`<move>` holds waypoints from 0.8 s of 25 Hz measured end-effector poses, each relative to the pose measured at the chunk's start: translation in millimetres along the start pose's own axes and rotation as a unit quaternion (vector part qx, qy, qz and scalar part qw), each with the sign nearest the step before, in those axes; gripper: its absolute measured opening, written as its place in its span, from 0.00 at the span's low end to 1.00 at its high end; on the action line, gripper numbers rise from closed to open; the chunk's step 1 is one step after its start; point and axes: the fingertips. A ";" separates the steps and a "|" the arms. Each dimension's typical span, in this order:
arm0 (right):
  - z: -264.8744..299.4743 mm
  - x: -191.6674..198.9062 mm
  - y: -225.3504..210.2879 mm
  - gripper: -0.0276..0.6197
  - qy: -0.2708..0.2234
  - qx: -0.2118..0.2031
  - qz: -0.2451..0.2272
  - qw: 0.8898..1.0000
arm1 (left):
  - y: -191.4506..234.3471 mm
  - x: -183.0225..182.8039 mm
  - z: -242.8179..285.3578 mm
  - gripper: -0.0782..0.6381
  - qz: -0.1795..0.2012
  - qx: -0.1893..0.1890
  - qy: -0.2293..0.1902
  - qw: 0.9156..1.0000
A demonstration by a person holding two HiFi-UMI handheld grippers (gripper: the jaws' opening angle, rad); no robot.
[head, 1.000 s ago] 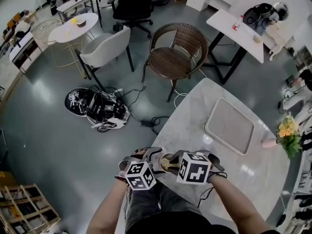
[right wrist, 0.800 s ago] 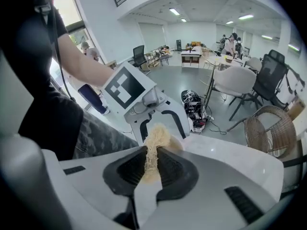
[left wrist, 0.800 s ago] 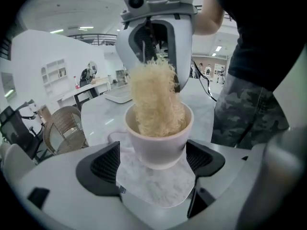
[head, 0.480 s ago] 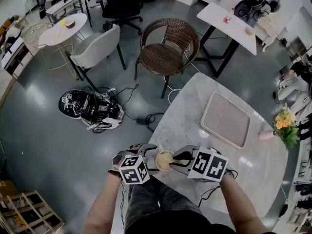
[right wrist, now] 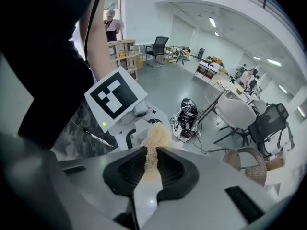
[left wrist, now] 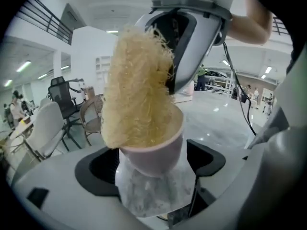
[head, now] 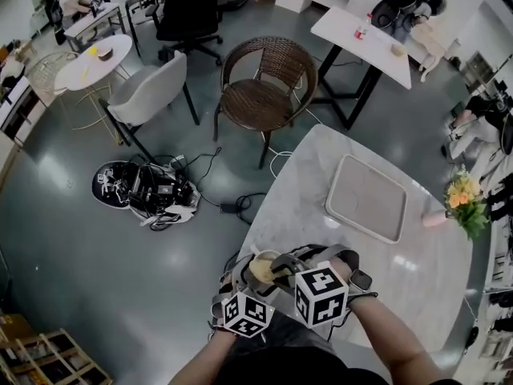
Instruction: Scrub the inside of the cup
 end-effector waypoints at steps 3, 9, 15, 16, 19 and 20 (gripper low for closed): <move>0.2 1.0 4.5 0.14 -0.018 -0.005 0.027 0.999 | 0.2 0.1 9.1 0.71 0.023 -0.013 0.011 1.000; -4.5 9.6 3.9 0.14 -0.017 0.003 0.052 0.998 | -1.9 3.1 18.7 0.71 0.088 0.001 0.022 0.996; -3.2 20.4 4.1 0.14 0.012 0.015 0.046 0.999 | -2.7 3.9 21.0 0.71 0.161 0.088 0.021 0.983; -0.2 20.8 3.6 0.14 0.017 0.016 0.044 0.999 | -3.1 3.4 21.9 0.71 0.174 0.104 0.019 0.979; 16.6 26.9 -1.4 0.14 0.063 0.025 0.015 0.998 | -4.1 1.6 23.0 0.71 0.202 0.143 0.014 0.969; 23.0 30.3 -3.7 0.14 0.086 0.029 0.000 0.996 | -4.9 0.9 22.9 0.71 0.209 0.153 0.013 0.966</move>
Point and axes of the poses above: the fingertips, and each gripper's own axes: z forward along the fingers, y to its left, x out of its underside, and after that the axes turned 2 degrees about -z, right-handed
